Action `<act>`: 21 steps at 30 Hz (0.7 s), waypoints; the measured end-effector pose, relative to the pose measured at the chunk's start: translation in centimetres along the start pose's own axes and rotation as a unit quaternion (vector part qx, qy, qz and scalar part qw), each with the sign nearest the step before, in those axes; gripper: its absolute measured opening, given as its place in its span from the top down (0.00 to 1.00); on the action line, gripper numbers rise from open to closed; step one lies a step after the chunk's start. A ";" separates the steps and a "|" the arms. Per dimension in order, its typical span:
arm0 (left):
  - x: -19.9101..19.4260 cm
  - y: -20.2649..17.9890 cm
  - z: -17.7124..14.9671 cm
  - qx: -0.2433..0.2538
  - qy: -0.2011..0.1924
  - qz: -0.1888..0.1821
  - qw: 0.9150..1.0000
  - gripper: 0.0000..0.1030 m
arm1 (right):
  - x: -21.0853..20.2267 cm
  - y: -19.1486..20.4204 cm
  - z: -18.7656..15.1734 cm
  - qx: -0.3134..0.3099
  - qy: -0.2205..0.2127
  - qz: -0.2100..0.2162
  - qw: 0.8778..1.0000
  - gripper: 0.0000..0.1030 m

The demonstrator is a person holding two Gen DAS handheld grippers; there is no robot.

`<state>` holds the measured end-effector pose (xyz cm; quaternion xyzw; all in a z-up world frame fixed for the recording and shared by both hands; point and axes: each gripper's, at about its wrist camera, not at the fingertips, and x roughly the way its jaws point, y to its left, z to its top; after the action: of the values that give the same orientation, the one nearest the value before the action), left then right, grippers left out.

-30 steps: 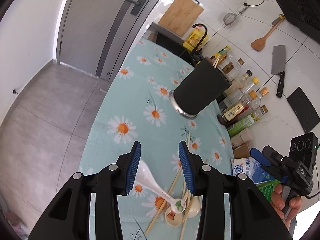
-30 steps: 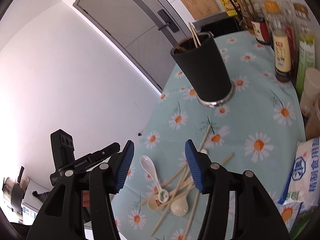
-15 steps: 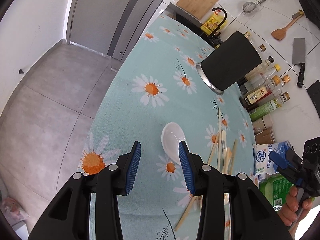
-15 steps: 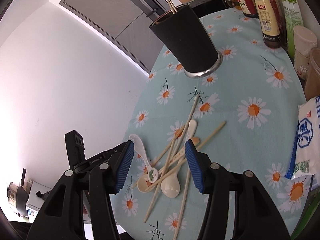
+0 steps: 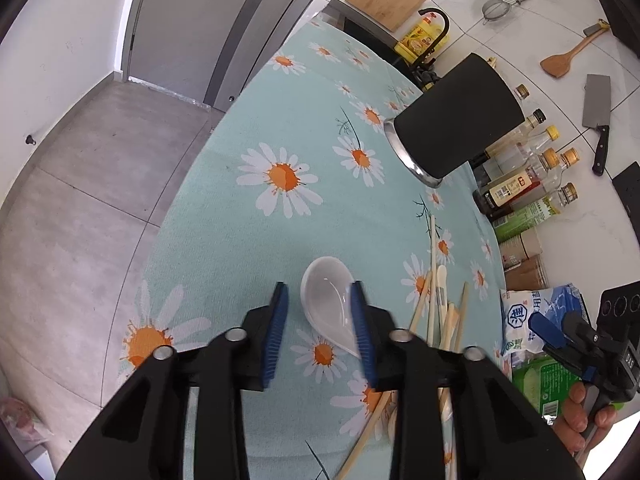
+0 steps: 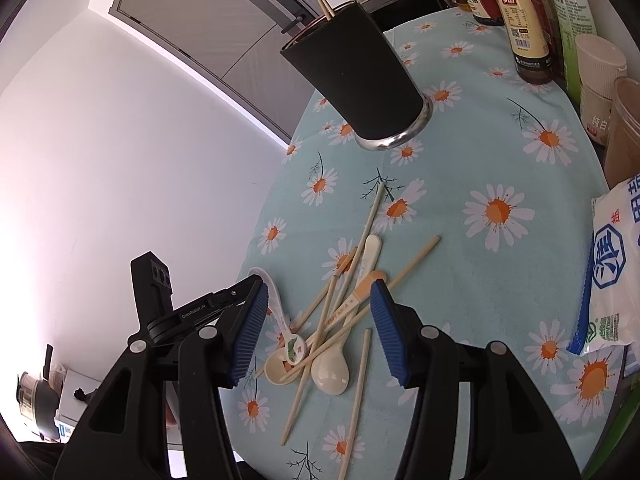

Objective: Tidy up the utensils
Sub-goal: 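Grasp a white spoon with the left tool while the right tool grasps a chopstick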

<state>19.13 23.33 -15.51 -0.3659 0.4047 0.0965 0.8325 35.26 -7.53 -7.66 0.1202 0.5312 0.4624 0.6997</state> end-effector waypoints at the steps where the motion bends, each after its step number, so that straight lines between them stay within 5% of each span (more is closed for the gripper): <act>1: 0.0 0.0 0.0 0.001 0.000 0.000 1.000 0.78 | 0.1 -0.1 0.1 0.001 0.000 0.000 1.000 0.48; 8: 0.3 0.1 -0.1 -0.002 -0.003 -0.002 1.000 0.93 | 0.5 -0.2 0.2 0.001 0.005 -0.002 1.000 0.48; 21: -0.5 -0.1 0.2 -0.019 -0.006 -0.032 0.999 0.96 | 1.0 -0.3 -0.2 0.001 0.016 -0.003 1.000 0.48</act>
<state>18.93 23.49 -15.01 -0.3936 0.3856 0.0798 0.8306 35.27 -6.96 -8.56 0.1122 0.5429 0.4616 0.6925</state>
